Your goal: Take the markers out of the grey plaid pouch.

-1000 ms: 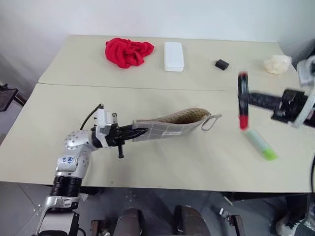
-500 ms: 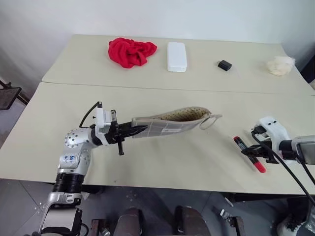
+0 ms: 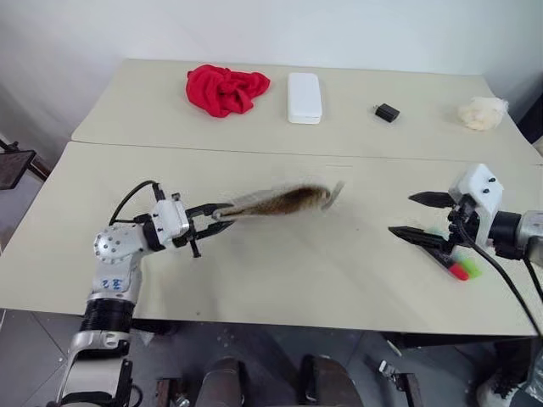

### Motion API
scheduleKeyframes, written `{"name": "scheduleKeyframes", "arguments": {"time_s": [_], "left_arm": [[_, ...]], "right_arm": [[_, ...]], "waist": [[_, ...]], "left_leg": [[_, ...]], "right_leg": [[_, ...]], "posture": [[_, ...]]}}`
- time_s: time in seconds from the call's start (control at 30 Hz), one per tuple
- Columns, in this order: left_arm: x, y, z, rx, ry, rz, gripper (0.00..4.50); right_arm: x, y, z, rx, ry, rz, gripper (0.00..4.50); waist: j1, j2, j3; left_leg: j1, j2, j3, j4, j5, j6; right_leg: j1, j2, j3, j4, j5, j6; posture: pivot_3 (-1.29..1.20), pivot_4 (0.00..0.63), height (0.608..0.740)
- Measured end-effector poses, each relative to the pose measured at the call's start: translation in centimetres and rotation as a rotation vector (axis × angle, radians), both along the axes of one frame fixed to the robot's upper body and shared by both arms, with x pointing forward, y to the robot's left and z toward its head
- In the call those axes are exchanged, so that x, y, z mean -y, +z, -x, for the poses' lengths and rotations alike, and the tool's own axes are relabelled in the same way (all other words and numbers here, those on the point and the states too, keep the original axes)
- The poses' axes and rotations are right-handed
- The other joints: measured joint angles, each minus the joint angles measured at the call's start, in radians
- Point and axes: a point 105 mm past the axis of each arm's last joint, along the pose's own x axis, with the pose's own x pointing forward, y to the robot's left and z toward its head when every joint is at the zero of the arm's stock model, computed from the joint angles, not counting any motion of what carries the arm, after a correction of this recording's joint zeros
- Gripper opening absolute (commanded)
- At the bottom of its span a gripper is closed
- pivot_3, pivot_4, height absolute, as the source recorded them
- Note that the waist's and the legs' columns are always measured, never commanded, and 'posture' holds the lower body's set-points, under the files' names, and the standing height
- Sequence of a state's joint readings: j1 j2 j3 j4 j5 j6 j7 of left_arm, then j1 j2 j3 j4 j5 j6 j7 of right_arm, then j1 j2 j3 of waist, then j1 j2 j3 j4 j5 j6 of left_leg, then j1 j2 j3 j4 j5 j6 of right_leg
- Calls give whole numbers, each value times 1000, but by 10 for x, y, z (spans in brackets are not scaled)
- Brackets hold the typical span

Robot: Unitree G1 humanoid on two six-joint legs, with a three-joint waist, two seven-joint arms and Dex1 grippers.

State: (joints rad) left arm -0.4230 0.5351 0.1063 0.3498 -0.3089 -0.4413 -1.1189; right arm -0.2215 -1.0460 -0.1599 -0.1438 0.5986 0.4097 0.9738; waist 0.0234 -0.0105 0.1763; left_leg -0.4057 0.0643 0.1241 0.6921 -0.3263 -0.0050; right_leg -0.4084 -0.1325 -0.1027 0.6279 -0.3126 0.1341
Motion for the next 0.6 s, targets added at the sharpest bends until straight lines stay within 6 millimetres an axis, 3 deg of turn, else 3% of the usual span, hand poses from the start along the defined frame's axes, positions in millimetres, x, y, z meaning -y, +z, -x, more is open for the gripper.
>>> {"name": "scheduleKeyframes", "arguments": {"time_s": [0.13,0.23,0.37,0.5,0.6], "left_arm": [[-24,-12,23,-108,-48,-85,3587],[-33,-21,39,-321,-97,-70,4475],[-58,-21,46,-563,-10,21,4475],[-83,0,33,-469,190,69,4475],[-91,5,33,-382,257,35,4475]], "right_arm": [[-2,-16,7,-26,67,50,4500],[-11,-20,11,-5,142,29,4500],[-19,-18,12,73,229,29,4500],[-27,-15,14,137,277,14,4500],[-26,-23,21,162,328,73,4500]], "waist": [[0,0,0],[-1,0,0],[-4,0,0],[0,0,0],[0,0,0]], "left_leg": [[0,0,0,1,0,1],[0,0,0,1,0,1],[1,1,-1,1,0,0],[1,0,-1,1,0,0],[1,0,0,0,0,0]], "right_leg": [[1,0,0,0,0,0],[1,0,0,1,0,0],[0,0,1,1,0,0],[1,0,0,1,0,0],[1,0,0,0,0,0]], "posture": [[0,150,740],[0,150,740],[0,150,740],[0,150,740],[0,150,740]]}}
